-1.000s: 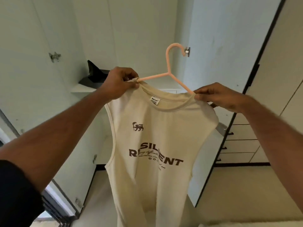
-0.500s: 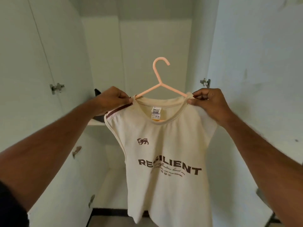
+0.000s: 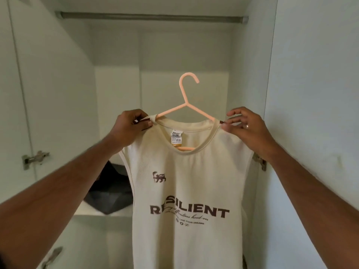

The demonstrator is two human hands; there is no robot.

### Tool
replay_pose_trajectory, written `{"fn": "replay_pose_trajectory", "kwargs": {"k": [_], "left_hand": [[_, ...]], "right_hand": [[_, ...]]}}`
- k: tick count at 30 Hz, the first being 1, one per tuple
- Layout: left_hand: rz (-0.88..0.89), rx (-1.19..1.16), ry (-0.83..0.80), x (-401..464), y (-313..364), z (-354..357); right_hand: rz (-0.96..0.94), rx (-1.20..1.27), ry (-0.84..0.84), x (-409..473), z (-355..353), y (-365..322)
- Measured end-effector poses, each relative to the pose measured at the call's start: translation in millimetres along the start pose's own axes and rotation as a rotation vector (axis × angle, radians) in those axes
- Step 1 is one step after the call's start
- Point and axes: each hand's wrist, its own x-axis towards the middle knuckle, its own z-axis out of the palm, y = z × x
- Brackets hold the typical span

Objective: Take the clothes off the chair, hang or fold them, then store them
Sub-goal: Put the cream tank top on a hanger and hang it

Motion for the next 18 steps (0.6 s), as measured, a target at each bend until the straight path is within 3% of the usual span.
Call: {"fn": "replay_pose_trajectory", "kwargs": {"k": [3,8,12,14,18], "left_hand": [[0.048,-0.011,-0.024,39.7,-20.2,2.6],[0.134,-0.052,-0.018,113.3,-55.6,9.3],[0.214,-0.1,-0.024,169.9,-71.2,19.7],[0.25,-0.122,-0.026,195.2,-73.8,27.3],[0.298,-0.199,-0.032,237.8,-72.1,43.9]], "right_hand": [[0.055,0.012,0.03,26.7,-2.9,16.7],[-0.023,-0.276,-0.114,70.7,9.4,45.1],[-0.093,-0.443,-0.089,104.4,19.3,44.9],[-0.079,-0.402,-0.048,114.7,18.7,36.3],[0.106,-0.056,0.058,125.7,9.1,11.8]]}}
